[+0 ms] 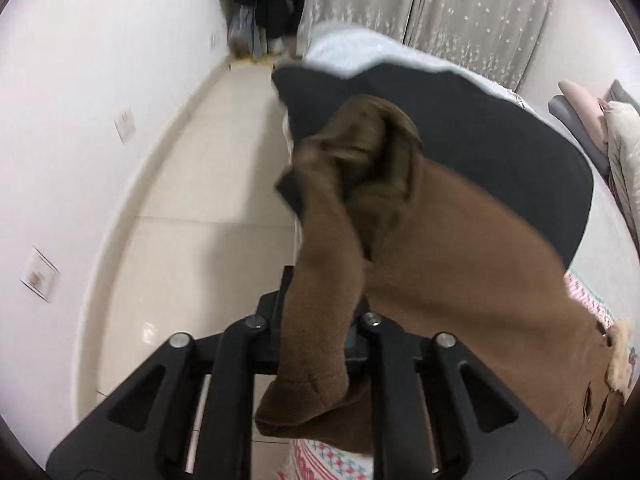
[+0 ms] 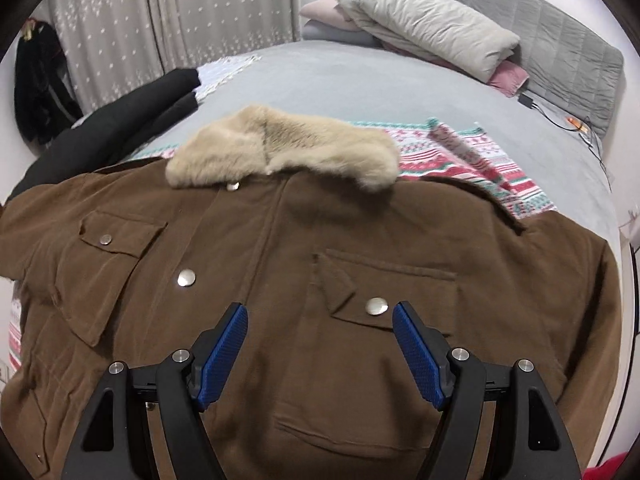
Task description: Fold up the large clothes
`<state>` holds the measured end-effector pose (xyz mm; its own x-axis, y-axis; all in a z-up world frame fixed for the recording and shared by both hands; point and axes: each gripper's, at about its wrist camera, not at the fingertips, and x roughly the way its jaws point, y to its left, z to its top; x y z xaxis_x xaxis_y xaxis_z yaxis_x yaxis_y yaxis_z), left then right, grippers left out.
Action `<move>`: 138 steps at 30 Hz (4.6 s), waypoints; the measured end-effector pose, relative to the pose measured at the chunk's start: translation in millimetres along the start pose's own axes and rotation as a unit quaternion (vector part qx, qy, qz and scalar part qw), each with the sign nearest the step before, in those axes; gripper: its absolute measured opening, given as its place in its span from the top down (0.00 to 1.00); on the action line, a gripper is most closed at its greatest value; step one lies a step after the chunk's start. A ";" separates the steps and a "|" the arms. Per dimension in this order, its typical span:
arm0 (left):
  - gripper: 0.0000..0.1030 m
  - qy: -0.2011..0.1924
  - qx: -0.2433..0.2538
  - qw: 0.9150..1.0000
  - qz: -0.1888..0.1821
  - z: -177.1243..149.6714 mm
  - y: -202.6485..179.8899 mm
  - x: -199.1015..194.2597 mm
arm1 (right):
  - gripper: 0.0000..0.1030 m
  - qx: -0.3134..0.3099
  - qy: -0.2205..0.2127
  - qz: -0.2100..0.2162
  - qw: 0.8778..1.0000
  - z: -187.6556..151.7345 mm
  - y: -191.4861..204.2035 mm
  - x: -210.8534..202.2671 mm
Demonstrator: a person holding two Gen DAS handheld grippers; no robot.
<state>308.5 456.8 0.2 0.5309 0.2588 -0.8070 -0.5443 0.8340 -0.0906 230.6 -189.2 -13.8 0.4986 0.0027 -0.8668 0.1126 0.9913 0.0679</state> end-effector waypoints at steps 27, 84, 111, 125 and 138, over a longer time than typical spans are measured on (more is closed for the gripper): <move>0.17 0.006 0.201 0.965 -0.169 -121.2 -118.5 -170.7 | 0.26 0.044 0.071 -0.144 0.986 -112.2 -107.5 -57.7; 0.16 0.003 0.501 0.849 -0.170 -113.9 -425.4 -14.4 | 0.39 -0.051 0.051 -0.021 0.997 83.7 -217.7 53.6; 0.88 -0.130 0.357 0.898 -0.222 -148.1 -389.3 -91.9 | 0.92 -0.153 -0.025 -0.255 0.954 51.1 -103.4 84.3; 0.30 -0.045 0.423 0.885 -0.190 -146.7 -419.4 -71.0 | 0.60 -0.114 0.065 -0.177 0.976 59.5 -122.5 114.8; 0.23 0.079 0.290 0.908 -0.292 -203.3 -522.1 -0.2 | 0.35 0.114 0.038 -0.004 0.993 151.4 -55.0 152.9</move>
<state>460.5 -77.8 -71.0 0.4942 -0.3455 -0.7977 0.2591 0.9345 -0.2442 430.7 -263.2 -75.3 0.4306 0.0129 -0.9025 0.3122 0.9360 0.1624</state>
